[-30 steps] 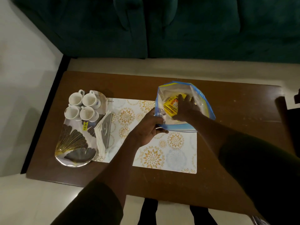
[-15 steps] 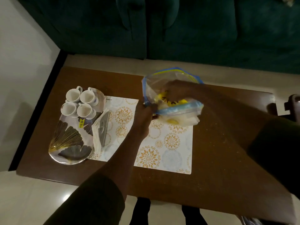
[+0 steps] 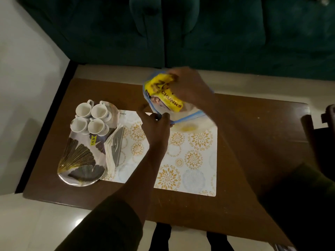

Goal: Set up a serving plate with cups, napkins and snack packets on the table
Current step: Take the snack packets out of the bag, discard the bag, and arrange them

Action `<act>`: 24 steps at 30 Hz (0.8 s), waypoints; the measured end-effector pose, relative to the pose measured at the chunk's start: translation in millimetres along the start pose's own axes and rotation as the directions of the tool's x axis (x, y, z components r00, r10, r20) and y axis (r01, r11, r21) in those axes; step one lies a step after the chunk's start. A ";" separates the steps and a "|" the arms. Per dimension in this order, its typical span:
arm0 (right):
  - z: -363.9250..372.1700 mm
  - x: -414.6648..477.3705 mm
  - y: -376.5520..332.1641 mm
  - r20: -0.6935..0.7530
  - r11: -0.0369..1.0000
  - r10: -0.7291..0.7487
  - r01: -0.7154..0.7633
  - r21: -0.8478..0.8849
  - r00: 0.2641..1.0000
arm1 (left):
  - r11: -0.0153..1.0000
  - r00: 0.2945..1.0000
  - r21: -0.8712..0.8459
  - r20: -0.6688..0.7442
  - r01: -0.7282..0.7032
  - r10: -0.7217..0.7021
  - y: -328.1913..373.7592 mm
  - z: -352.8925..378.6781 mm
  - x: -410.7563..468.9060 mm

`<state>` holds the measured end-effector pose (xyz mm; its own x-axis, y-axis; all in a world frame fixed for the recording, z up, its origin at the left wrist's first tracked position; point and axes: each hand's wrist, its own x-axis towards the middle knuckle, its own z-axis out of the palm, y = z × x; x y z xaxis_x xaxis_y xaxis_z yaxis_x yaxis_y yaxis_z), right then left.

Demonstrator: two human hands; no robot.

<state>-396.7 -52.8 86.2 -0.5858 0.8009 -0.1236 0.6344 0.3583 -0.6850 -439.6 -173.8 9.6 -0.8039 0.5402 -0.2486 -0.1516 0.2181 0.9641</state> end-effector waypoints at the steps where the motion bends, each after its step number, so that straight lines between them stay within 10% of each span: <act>1: -7.2 0.9 3.8 -0.005 0.965 0.120 -0.115 0.237 0.993 | 1.000 1.000 0.007 -0.005 -0.003 0.003 1.1 -2.3 2.1; 4: -22.9 -9.0 26.0 0.113 0.659 0.367 -0.344 0.669 0.923 | 0.995 0.999 -0.099 -0.033 0.008 -0.011 6.7 -8.6 19.9; 10: -42.4 -27.5 58.5 0.132 0.341 0.538 -0.358 0.869 0.833 | 0.984 0.966 -0.164 -0.258 -0.070 0.026 14.6 -24.8 60.6; 16: -49.9 -46.4 116.2 0.163 0.525 0.271 -0.287 0.801 0.949 | 0.974 0.926 -0.181 -0.373 -0.138 0.063 29.0 -36.1 76.8; 20: -24.7 -65.5 165.7 0.226 0.859 0.370 -0.425 0.285 0.901 | 0.981 0.967 -0.136 -0.233 -0.140 0.105 44.9 -31.9 85.4; 24: 40.6 -76.4 152.5 0.464 0.955 0.275 -0.294 -0.033 0.842 | 0.975 0.974 -0.136 -0.170 -0.175 0.151 50.1 -26.8 82.6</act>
<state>-275.7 -78.9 -38.0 -0.5526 0.5503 -0.6260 0.7949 0.1221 -0.5943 -529.0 -140.1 39.8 -0.9037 0.4207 -0.0802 -0.0850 0.0073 0.9964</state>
